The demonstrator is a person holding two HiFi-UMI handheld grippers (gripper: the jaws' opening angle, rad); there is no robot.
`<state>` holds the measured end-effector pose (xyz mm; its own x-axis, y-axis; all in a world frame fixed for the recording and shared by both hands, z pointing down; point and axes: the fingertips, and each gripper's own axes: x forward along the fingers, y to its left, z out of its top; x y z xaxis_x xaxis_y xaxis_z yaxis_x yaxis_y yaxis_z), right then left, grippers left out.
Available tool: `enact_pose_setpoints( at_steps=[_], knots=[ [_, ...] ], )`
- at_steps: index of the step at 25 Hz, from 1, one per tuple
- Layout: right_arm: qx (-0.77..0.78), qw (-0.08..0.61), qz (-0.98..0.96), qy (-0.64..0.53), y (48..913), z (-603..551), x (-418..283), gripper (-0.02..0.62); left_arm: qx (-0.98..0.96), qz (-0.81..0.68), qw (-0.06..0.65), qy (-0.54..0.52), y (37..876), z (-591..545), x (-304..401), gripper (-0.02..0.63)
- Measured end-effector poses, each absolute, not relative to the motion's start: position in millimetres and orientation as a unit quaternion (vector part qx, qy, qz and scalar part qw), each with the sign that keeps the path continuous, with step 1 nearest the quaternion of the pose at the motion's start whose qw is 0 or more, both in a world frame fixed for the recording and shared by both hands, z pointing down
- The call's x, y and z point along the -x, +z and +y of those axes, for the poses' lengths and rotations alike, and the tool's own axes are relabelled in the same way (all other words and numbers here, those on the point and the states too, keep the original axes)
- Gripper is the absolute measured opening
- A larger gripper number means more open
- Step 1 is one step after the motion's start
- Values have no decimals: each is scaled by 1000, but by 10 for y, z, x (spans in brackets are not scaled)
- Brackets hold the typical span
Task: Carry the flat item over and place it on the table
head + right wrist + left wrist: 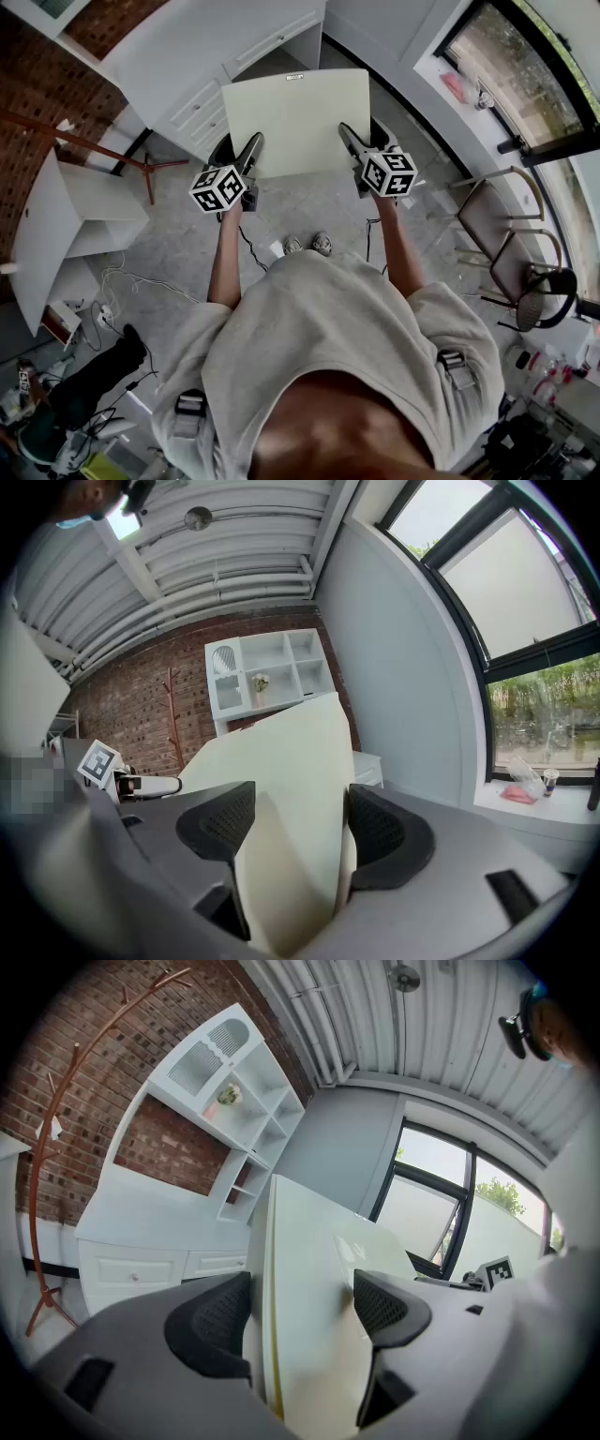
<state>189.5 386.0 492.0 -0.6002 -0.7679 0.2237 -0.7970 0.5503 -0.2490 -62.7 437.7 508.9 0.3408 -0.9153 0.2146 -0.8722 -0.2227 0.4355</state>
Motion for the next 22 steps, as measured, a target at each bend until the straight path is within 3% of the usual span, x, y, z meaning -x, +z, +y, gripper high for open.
enact_pose_setpoints(
  at_steps=[22],
  knots=[
    [-429, 39, -885, 175, 4960, 3550, -2244, 330, -772, -586, 245, -37, 5094, 4133, 267, 348]
  ],
)
